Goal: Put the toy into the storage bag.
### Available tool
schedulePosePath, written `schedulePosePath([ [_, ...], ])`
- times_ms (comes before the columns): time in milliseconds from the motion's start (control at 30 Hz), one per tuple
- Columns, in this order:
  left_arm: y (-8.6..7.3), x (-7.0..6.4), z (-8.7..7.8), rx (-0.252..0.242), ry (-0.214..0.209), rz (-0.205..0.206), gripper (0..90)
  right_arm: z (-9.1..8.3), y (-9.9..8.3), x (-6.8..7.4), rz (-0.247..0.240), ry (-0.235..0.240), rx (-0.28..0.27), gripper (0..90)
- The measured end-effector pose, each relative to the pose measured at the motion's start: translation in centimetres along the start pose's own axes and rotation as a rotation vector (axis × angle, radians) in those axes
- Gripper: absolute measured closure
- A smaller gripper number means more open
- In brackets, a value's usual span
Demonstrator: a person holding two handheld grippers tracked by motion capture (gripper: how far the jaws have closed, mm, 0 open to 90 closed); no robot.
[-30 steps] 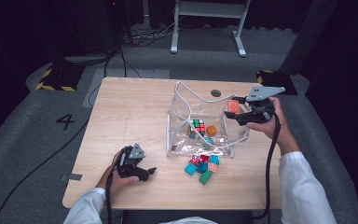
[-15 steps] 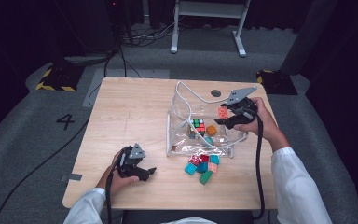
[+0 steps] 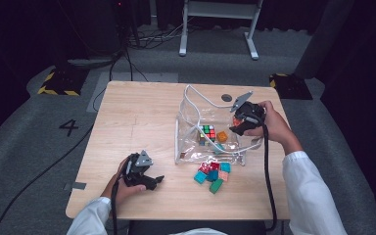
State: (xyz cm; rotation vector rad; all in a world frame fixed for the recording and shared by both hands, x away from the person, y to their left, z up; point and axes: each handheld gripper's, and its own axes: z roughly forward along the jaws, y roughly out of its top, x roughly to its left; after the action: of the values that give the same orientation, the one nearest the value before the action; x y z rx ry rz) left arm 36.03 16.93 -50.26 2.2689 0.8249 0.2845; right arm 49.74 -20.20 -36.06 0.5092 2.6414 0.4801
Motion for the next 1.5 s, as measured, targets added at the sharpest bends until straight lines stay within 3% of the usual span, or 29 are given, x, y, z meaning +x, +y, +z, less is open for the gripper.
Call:
schedulePosePath([
  [100, 0.0, 0.0, 0.0, 0.0, 0.0, 0.0, 14.6, 0.0, -0.3, 0.0, -0.006, -0.004, 0.008, 35.5],
  [200, 0.0, 0.0, 0.0, -0.002, -0.001, -0.003, 14.6, -0.2, -0.6, 0.2, -0.051, -0.039, 0.065, 35.3],
  [333, 0.0, 0.0, 0.0, 0.0, -0.001, 0.0, 14.6, -0.3, -1.2, 0.4, -0.081, -0.048, 0.127, 35.2],
  [467, 0.0, 0.0, 0.0, 0.0, -0.001, 0.0, 14.6, -0.7, -1.5, 0.5, -0.072, -0.052, 0.102, 35.1],
  [600, 0.0, 0.0, 0.0, -0.002, -0.002, -0.003, 14.5, -1.2, -1.8, 0.3, -0.056, -0.037, 0.017, 34.6],
  [833, 0.0, 0.0, 0.0, -0.003, -0.002, -0.005, 14.5, -2.3, -2.8, 0.0, 0.027, -0.007, -0.116, 31.9],
  [867, 0.0, 0.0, 0.0, -0.003, -0.002, -0.005, 14.5, -2.5, -3.0, 0.1, 0.057, -0.001, -0.139, 31.2],
  [1033, 0.0, 0.0, 0.0, -0.003, -0.002, -0.005, 14.5, -3.8, -3.8, 0.3, 0.137, 0.02, -0.286, 28.5],
  [1167, 0.0, 0.0, 0.0, -0.002, -0.002, -0.003, 14.5, -5.1, -4.9, 0.7, 0.164, 0.019, -0.387, 28.9],
  [1233, 0.0, 0.0, 0.0, -0.003, -0.002, -0.005, 14.6, -5.6, -5.7, 1.1, 0.217, 0.032, -0.456, 29.0],
  [1500, 0.0, 0.0, 0.0, -0.002, -0.002, -0.005, 14.5, -7.8, -8.8, 2.6, 0.241, 0.0, -0.556, 29.1],
])
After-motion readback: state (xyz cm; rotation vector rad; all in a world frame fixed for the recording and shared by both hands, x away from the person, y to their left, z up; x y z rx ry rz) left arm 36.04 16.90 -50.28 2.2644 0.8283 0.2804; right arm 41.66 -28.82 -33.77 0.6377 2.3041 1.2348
